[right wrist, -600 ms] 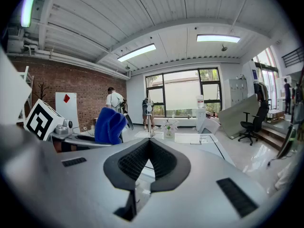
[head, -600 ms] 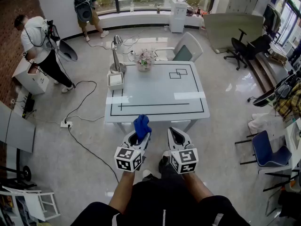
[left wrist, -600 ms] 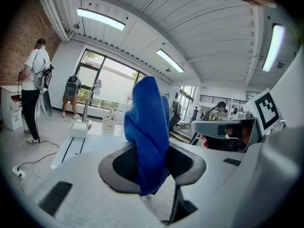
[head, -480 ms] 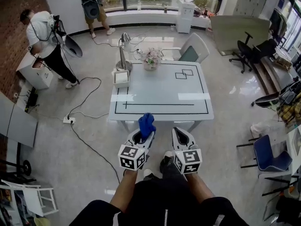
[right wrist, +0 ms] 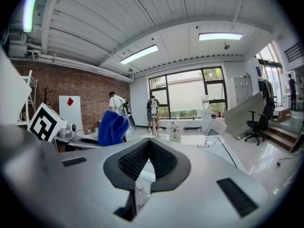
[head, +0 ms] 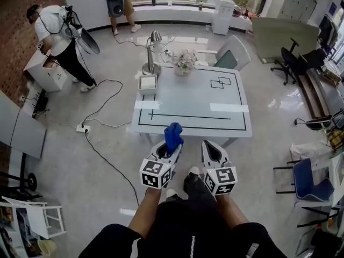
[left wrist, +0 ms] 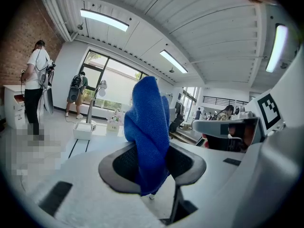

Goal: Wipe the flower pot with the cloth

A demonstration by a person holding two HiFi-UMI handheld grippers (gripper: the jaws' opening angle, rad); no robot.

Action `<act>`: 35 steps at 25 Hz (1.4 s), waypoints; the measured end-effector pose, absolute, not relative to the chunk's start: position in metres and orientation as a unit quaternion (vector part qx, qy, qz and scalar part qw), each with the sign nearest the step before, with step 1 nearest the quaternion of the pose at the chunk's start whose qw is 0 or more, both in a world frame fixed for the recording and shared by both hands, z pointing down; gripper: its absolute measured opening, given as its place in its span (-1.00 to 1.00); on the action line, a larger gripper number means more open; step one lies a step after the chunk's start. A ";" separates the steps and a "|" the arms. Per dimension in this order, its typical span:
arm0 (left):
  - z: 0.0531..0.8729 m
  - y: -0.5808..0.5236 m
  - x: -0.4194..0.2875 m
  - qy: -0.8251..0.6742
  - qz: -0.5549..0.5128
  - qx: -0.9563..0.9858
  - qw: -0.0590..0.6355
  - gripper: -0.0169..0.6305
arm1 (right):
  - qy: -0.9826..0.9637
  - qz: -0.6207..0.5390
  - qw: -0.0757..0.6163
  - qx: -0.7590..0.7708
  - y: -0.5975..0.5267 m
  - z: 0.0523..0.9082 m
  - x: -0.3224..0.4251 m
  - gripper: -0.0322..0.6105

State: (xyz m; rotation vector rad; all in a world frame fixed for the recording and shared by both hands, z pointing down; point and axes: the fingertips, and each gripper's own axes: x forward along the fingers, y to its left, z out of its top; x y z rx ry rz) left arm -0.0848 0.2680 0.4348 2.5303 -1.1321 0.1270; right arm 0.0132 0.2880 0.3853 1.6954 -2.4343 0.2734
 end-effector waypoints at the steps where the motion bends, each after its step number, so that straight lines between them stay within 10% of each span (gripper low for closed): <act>1: 0.436 0.264 -0.085 -0.402 0.045 0.896 0.183 -0.51 | -0.815 0.093 0.082 0.566 0.284 0.387 0.013 -0.87; 35: 0.539 -0.121 -0.052 -0.509 0.110 0.812 0.264 -0.51 | -0.841 0.198 0.124 0.488 -0.113 0.470 0.082 -0.87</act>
